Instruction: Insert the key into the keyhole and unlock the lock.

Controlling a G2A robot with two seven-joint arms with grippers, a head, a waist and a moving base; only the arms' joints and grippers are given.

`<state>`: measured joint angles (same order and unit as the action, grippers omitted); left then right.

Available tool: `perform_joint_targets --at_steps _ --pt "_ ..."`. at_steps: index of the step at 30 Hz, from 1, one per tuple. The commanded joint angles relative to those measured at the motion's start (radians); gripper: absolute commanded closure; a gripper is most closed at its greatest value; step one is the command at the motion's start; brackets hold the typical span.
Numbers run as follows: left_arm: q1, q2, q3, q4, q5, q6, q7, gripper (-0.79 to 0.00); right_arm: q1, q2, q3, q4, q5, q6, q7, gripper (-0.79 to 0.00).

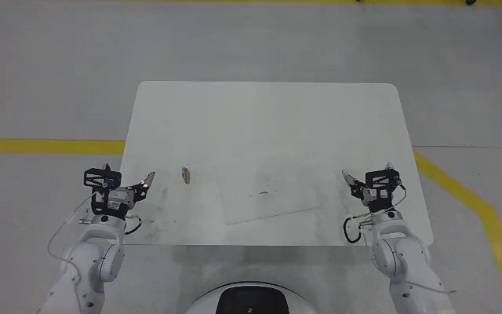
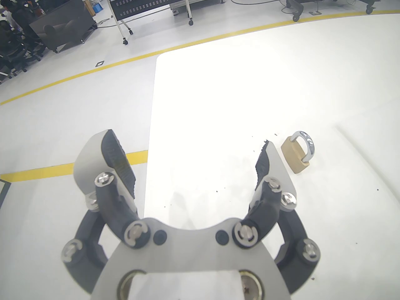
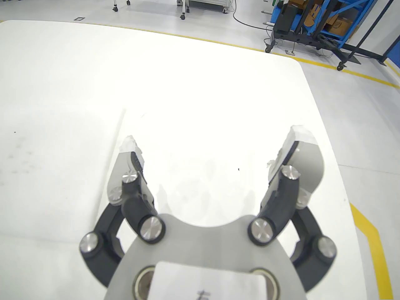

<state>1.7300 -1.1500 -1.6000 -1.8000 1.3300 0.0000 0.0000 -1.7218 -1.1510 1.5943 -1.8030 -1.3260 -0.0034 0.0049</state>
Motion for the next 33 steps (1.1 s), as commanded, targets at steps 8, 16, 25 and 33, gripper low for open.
perform_joint_targets --at_steps 8,16,25,33 --pt "0.000 0.000 0.000 0.000 0.000 0.000 0.000 -0.785 0.179 -0.009 -0.206 -0.014 -0.165 -0.148 0.176 -0.785" --pt "0.000 0.000 0.000 0.000 0.000 0.000 0.000 -0.785 0.312 -0.019 -0.381 0.030 -0.219 -0.382 0.324 -0.785" --pt "0.000 0.000 0.000 0.000 0.000 0.000 0.000 -0.785 0.382 -0.017 -0.436 0.105 -0.080 -0.671 0.412 -0.496" --pt "0.000 0.000 0.000 0.000 0.000 0.000 0.000 -0.785 0.456 -0.026 -0.489 0.170 -0.021 -0.693 0.495 -0.323"
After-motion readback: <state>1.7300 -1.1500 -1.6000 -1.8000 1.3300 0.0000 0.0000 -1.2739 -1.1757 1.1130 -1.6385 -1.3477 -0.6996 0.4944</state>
